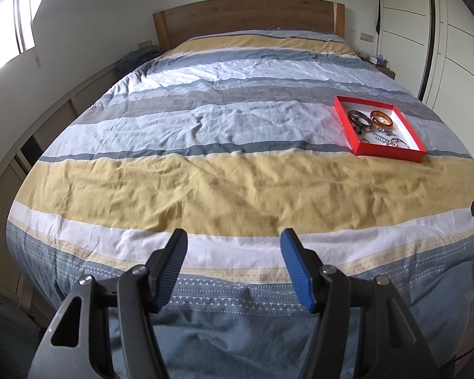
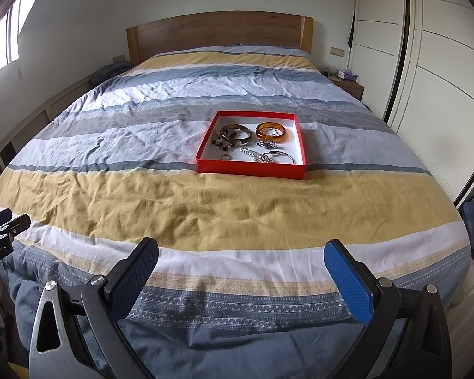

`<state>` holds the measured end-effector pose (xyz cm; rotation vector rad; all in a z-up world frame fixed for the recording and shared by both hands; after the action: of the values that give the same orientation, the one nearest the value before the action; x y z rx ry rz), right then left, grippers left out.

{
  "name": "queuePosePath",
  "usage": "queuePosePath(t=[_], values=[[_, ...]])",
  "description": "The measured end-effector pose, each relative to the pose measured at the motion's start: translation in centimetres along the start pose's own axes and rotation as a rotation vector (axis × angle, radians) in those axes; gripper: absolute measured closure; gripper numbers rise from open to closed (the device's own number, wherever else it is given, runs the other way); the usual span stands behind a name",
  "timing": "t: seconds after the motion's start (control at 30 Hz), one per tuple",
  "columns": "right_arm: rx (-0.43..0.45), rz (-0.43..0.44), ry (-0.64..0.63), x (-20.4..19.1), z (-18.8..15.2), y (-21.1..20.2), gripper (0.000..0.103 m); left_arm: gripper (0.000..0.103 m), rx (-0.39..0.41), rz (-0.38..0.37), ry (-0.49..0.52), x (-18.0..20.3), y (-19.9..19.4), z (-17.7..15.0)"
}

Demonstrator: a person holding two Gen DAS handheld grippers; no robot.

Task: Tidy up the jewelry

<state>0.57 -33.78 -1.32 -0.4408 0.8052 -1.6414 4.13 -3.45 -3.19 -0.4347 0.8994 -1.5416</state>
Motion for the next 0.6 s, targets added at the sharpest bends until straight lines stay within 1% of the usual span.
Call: queuePosePath(t=[0.37,0.6], values=[[-0.011,-0.013,-0.007,-0.04,-0.26,0.42,0.0,0.044,-0.013,0.006,0.0,0.06,0.6,-0.39],[-0.022,-0.025,-0.031,-0.48,-0.53,0.6,0.0,0.044,-0.016,-0.012,-0.007,0.39,0.83,-0.54]])
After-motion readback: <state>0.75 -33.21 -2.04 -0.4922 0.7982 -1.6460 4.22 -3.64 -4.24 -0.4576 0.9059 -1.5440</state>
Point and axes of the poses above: each gripper's, at about its wrist camera, not at the fingertips, and y roughly the way its jaws point, x to its right, z to its top, the point moved 7 cm from there along y, roughly the way its jaws point, and after that the axes turned 10 degrees about y, right-handed, at the moved point
